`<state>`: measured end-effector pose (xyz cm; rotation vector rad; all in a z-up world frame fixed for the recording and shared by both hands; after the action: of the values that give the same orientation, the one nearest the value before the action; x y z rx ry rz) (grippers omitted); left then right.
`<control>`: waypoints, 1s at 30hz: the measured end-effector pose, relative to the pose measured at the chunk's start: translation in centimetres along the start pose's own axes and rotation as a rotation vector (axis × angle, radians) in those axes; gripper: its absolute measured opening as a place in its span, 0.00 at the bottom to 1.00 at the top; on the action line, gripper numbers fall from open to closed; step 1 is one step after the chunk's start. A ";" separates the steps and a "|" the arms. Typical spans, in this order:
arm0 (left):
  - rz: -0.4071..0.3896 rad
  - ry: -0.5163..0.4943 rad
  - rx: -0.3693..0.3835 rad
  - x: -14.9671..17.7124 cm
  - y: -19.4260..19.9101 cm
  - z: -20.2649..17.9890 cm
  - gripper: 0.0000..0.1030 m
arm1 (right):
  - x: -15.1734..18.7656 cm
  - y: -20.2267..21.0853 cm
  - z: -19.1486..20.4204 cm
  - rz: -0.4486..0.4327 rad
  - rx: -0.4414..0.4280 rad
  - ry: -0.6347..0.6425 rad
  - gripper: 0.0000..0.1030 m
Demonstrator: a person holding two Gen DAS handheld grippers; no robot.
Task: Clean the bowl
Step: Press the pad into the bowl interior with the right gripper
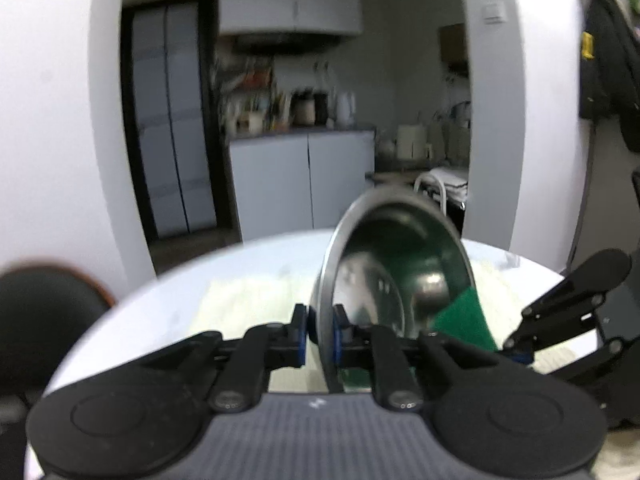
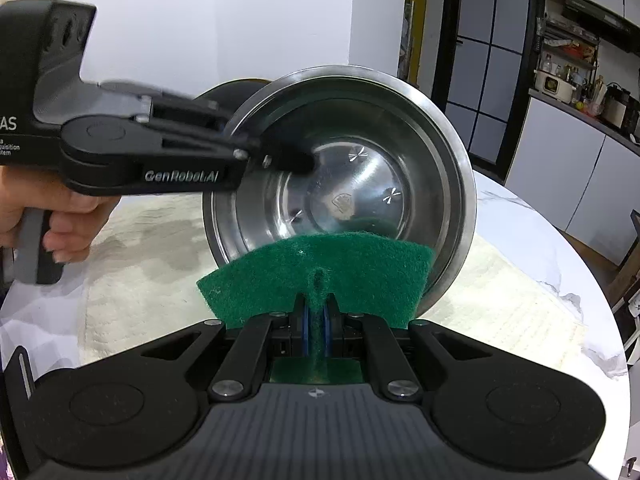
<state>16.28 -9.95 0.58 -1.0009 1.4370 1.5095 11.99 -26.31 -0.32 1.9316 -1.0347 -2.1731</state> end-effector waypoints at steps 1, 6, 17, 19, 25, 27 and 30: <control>0.009 0.001 0.001 0.1 0.0 0.1 0.15 | 0.0 0.0 0.1 0.001 -0.001 0.002 0.07; 0.060 0.035 0.030 0.8 -0.4 0.4 0.17 | -0.1 -0.3 0.5 0.007 -0.004 0.013 0.08; 0.087 0.017 0.078 1.9 -1.2 0.4 0.17 | -1.1 -1.4 0.6 0.008 -0.022 0.023 0.08; 0.079 0.011 0.076 1.9 -1.2 0.7 0.16 | -1.1 -1.4 0.5 0.016 -0.024 0.034 0.08; 0.058 -0.010 0.066 1.1 -1.6 1.1 0.15 | -1.1 -1.2 -0.3 0.051 0.081 0.098 0.08; 0.050 -0.022 0.059 1.0 -1.7 1.0 0.14 | -1.3 -1.1 -0.5 0.050 0.099 0.105 0.08; 0.045 -0.031 0.058 1.0 -2.0 0.9 0.14 | -1.6 -0.8 -1.0 0.027 0.157 0.119 0.08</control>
<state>17.72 -9.01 -1.03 -0.9122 1.4817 1.5008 13.49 -25.43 0.66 2.0692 -1.2357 -1.9895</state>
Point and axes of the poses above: each gripper's, at about its wrist camera, not at the fingertips, and y roughly against the way its jaws point, z to its left, x to its underside, the point moved 1 cm from there along -y, roughly the way its jaws point, and after that the axes turned 9 degrees about -z, right-handed, at the moved point
